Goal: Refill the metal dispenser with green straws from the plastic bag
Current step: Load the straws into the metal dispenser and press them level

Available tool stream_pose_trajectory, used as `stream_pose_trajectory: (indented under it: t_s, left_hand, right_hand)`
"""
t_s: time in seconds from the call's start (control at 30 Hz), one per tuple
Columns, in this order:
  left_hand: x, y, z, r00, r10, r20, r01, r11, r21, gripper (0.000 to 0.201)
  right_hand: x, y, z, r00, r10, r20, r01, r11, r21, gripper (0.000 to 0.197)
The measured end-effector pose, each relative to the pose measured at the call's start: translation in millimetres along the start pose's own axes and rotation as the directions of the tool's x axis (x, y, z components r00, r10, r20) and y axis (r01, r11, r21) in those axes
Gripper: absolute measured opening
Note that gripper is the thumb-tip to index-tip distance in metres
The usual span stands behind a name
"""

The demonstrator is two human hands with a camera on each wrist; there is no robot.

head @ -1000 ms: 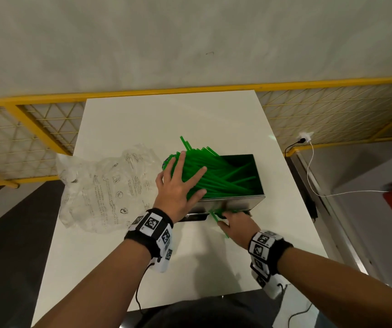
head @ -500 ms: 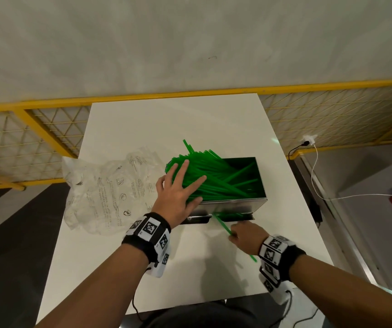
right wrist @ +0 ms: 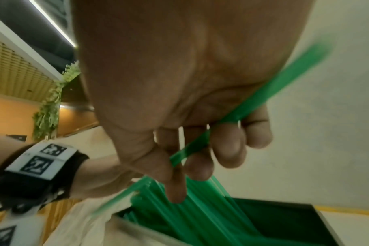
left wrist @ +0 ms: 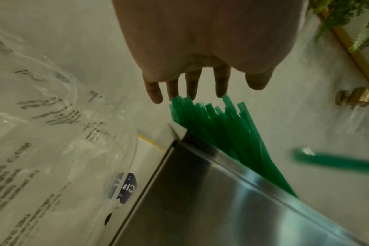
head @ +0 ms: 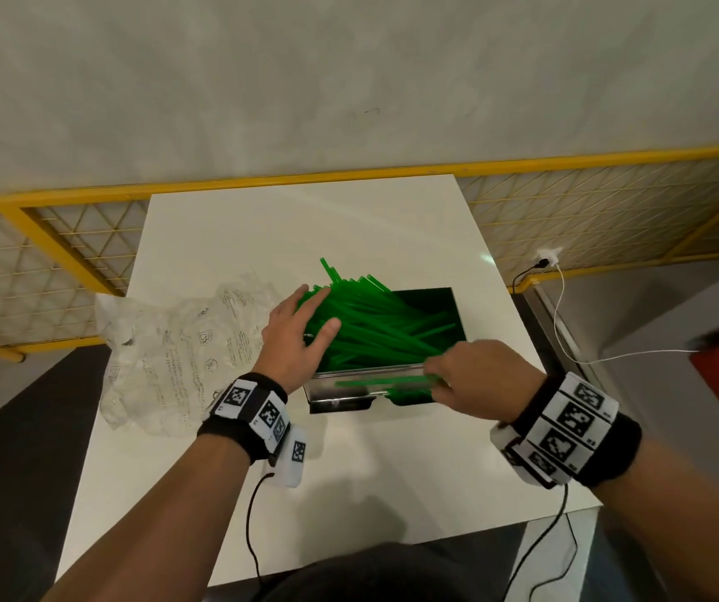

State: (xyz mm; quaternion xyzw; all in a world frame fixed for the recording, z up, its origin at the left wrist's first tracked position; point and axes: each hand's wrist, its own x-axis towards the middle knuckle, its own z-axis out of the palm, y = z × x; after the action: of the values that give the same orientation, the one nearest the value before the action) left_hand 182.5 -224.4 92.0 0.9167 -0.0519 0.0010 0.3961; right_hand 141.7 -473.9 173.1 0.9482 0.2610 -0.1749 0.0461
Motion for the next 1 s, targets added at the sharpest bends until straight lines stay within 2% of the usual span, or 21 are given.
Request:
stream_pose_trajectory:
  t_s: [0.07,0.13,0.17,0.23,0.33,0.43,0.5,0.6,0.7,0.83,1.0]
  left_hand:
    - [0.4,0.5,-3.4,0.998,-0.033,-0.058,0.028,0.996,-0.087,0.063]
    - [-0.7,2.7,-7.1,0.984,-0.137,-0.116,0.108,0.968,-0.228,0.054]
    - [-2.0,4.7,-7.7,0.972,-0.206,-0.110,0.165,0.939,-0.301,0.053]
    - [-6.9,10.2,-4.7,0.954,-0.298,-0.023,0.268,0.887,-0.377,0.055]
    - [-14.9,11.5,2.0,0.957,-0.288,0.041,0.282,0.883,-0.375,0.055]
    - [-14.8,-3.2,2.2,0.949,-0.314,-0.029,0.263,0.841,-0.473,0.052]
    - [-12.4,-9.9,0.4,0.938,-0.344,-0.049,0.276,0.822,-0.499,0.045]
    - [-7.7,-8.0,-2.0,0.944,-0.328,-0.031,0.289,0.871,-0.397,0.044]
    - [-1.7,-4.4,-5.5,0.944,-0.327,0.030,0.314,0.871,-0.378,0.052]
    - [4.9,-7.0,-8.9,0.938,-0.344,0.051,0.334,0.849,-0.410,0.040]
    - [6.7,-10.3,-9.4,0.941,-0.337,0.008,0.292,0.804,-0.517,0.031]
  right_hand:
    - [13.9,1.9,-9.4,0.995,-0.047,-0.093,0.051,0.998,0.040,0.023]
    - [36.1,9.4,-6.1,0.985,-0.004,-0.174,0.025,0.993,0.118,0.029]
    - [47.8,12.2,1.2,0.980,0.038,-0.197,-0.001,0.982,0.188,0.033]
    - [68.0,10.2,23.9,0.977,0.106,-0.186,-0.040,0.944,0.328,0.038]
    - [82.6,-1.3,51.0,0.985,0.132,-0.113,-0.066,0.887,0.457,0.048]
    - [80.8,0.6,58.5,0.972,0.154,-0.180,-0.023,0.819,0.574,0.060]
    - [79.8,6.1,62.4,0.976,0.126,-0.176,-0.002,0.817,0.576,0.067]
    - [85.3,8.0,62.9,0.985,0.112,-0.133,-0.021,0.837,0.547,0.069]
    - [96.5,6.5,57.2,0.985,0.130,-0.115,-0.069,0.903,0.425,0.070]
    - [108.1,3.8,56.0,0.977,0.167,-0.132,-0.129,0.958,0.257,0.070]
    - [110.3,0.7,55.3,0.977,0.190,-0.099,-0.145,0.925,0.351,0.069]
